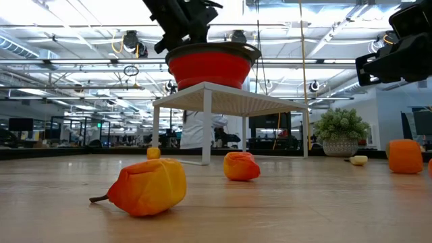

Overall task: Pick & Place Fruit
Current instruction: Put the pomegranate into the red strainer bowl on the shelf, then put the peach into the red strainer bowl on the shelf

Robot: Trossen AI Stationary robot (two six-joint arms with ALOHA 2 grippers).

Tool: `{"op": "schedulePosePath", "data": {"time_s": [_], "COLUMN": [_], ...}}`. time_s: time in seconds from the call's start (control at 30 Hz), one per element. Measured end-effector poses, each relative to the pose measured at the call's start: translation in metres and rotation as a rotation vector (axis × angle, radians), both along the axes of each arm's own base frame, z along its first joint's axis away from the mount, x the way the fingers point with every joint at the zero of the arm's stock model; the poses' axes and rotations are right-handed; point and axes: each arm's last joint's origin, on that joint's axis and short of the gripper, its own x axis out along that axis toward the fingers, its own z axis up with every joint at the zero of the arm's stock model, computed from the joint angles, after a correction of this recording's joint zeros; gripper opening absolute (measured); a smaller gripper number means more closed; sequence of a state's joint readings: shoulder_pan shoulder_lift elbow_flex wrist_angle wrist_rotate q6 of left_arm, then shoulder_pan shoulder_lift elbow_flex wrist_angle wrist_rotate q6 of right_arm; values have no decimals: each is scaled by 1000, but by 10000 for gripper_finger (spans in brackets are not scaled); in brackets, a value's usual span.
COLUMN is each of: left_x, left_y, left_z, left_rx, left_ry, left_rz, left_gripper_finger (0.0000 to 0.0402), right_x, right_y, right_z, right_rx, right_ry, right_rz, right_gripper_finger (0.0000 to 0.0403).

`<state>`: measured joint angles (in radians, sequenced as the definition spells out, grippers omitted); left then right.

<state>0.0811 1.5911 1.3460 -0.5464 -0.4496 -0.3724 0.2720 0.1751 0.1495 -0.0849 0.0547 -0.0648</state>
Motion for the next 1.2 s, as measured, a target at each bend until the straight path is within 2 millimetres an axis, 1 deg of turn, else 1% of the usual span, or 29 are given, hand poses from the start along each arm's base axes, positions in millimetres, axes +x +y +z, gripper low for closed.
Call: {"op": "schedulePosePath", "data": {"time_s": [0.5,0.6,0.77,0.87,1.0,1.1,1.2], "left_x": [1,1,0,-1,-5,-12,-24], "left_y": [0,0,0,0,3,4,1], "left_z": [0,0,0,2,14,29,46], "left_rx": [4,-4,-6,16,75,106,113], "left_ry": [1,-6,-11,0,-36,-92,-154], "left_rz": [-11,-1,11,-10,-11,-10,-13], "left_gripper_finger": [205,219,258,277,286,281,274], "right_x": [0,0,0,0,0,0,0], "right_y": [0,0,0,0,0,0,0], "right_z": [0,0,0,0,0,0,0], "right_rx": [1,2,2,2,2,2,2], "right_ry": [-4,-4,-3,-4,-4,-3,-3], "right_rz": [0,0,0,-1,0,0,0], "right_gripper_finger": [0,0,0,0,0,0,0]}}
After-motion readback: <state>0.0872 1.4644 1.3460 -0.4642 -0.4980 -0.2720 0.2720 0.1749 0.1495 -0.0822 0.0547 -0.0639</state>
